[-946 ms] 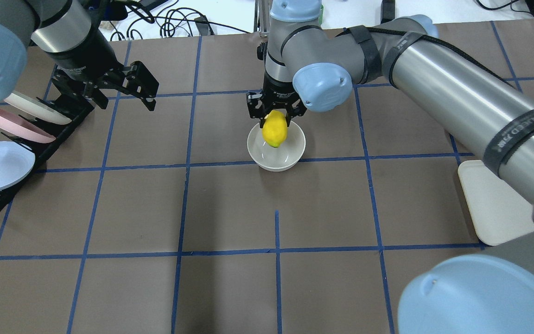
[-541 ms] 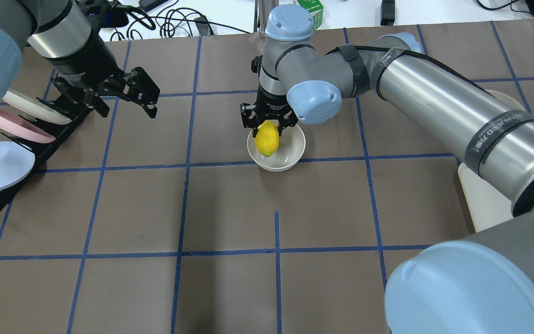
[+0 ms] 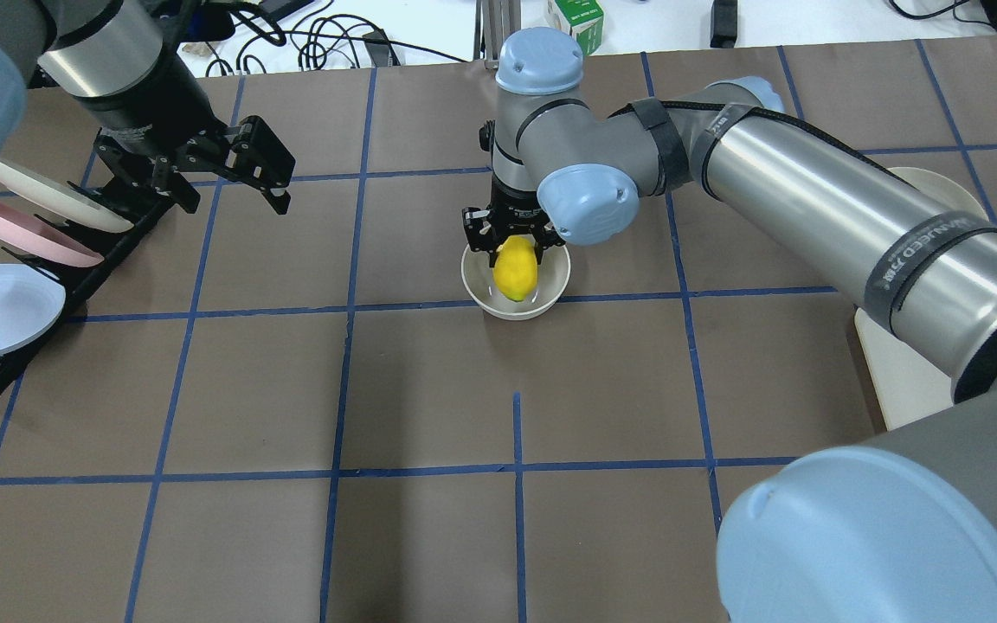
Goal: Place bowl and put lemon in it
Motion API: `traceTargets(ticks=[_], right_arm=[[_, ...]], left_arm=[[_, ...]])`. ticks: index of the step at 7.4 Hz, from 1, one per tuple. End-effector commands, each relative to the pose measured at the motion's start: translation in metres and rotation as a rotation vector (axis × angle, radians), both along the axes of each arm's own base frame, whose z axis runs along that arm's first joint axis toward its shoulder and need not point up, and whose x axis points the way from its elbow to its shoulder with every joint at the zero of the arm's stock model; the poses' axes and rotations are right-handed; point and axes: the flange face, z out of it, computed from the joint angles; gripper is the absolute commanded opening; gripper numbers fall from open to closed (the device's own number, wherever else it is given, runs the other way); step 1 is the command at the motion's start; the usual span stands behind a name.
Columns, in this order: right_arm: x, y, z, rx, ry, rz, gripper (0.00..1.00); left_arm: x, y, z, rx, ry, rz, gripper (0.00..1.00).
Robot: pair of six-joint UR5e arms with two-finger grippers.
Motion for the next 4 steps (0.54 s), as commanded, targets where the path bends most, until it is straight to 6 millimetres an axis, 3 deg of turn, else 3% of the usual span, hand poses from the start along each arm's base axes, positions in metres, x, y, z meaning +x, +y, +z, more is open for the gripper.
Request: traceTargets(ticks=[1, 2, 4], right_arm=[[-0.0002, 0.0008, -0.0113, 0.017, 0.004, -0.001, 0.03], [-0.0001, 0.0007, -0.0145, 0.023, 0.006, -0.001, 0.41], [0.0002, -0.0004, -0.0081, 0.015, 0.003, -0.001, 0.73]], left_arm=[[0.0043, 0.0005, 0.003, -0.006, -0.033, -0.001, 1.0], [0.0032, 0.0009, 0.0015, -0.003, -0.03, -0.001, 1.0], [0.0029, 0.0018, 0.0015, -0.003, -0.035, -0.003, 1.0]])
